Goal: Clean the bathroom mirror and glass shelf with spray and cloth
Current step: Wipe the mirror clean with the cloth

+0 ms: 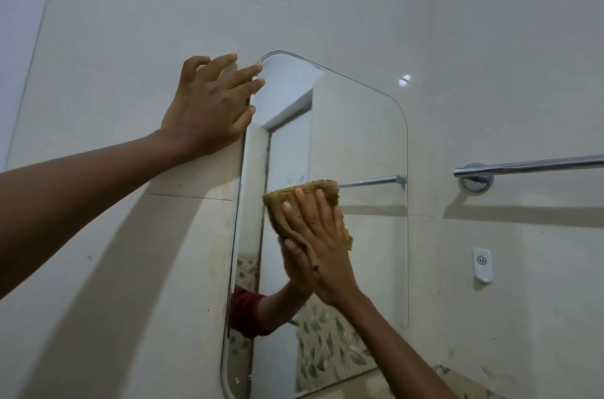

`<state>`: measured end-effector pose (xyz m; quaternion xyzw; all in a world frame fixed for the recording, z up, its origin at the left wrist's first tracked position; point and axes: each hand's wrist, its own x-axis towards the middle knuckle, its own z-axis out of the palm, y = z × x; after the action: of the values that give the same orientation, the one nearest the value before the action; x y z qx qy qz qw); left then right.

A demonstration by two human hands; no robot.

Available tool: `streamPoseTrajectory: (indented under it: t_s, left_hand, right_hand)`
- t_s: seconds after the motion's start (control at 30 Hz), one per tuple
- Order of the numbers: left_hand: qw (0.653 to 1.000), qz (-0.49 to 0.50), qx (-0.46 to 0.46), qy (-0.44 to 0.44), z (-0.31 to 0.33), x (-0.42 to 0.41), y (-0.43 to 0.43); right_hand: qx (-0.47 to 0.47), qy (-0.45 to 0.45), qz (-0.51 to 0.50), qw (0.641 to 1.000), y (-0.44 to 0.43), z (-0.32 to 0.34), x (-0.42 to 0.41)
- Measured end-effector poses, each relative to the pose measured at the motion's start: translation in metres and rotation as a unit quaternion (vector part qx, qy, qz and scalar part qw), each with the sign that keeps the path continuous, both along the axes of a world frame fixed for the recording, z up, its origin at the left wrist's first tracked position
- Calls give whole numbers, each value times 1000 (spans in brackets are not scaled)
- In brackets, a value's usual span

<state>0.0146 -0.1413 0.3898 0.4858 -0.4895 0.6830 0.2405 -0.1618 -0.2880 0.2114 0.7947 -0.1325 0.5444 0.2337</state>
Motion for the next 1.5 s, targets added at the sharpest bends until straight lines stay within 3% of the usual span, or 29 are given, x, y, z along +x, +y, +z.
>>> streamPoseTrajectory:
  t_s: [0.13, 0.27, 0.5, 0.77, 0.9, 1.1, 1.3, 1.43, 1.5]
  left_hand:
    - [1000, 6, -1, -5, 0, 1, -1]
    - [1000, 11, 6, -3, 1, 0, -1]
    - [1000, 12, 7, -7, 1, 0, -1]
    - [1000, 5, 0, -8, 1, 0, -3]
    - [1000, 4, -6, -11, 0, 1, -3]
    - [1000, 1, -11, -16, 0, 0, -2]
    - [1000, 8, -9, -17, 0, 1, -2]
    - [1000, 6, -7, -18, 0, 1, -1]
    - [1000, 6, -5, -17, 0, 0, -1]
  right_hand:
    - [106, -122, 37, 986, -35, 8, -35]
    - [216, -258, 32, 941, -65, 16, -65]
    - [303, -325, 46, 895, -78, -1, -81]
    - [420, -358, 79, 830, -22, 19, -30]
    - [329, -289, 88, 895, 21, 33, 4]
    - [158, -88, 95, 979, 71, -1, 46]
    - [78, 86, 53, 992, 72, -72, 35]
    - [-101, 94, -74, 988, 35, -133, 21]
    - [-136, 86, -126, 979, 12, -161, 12]
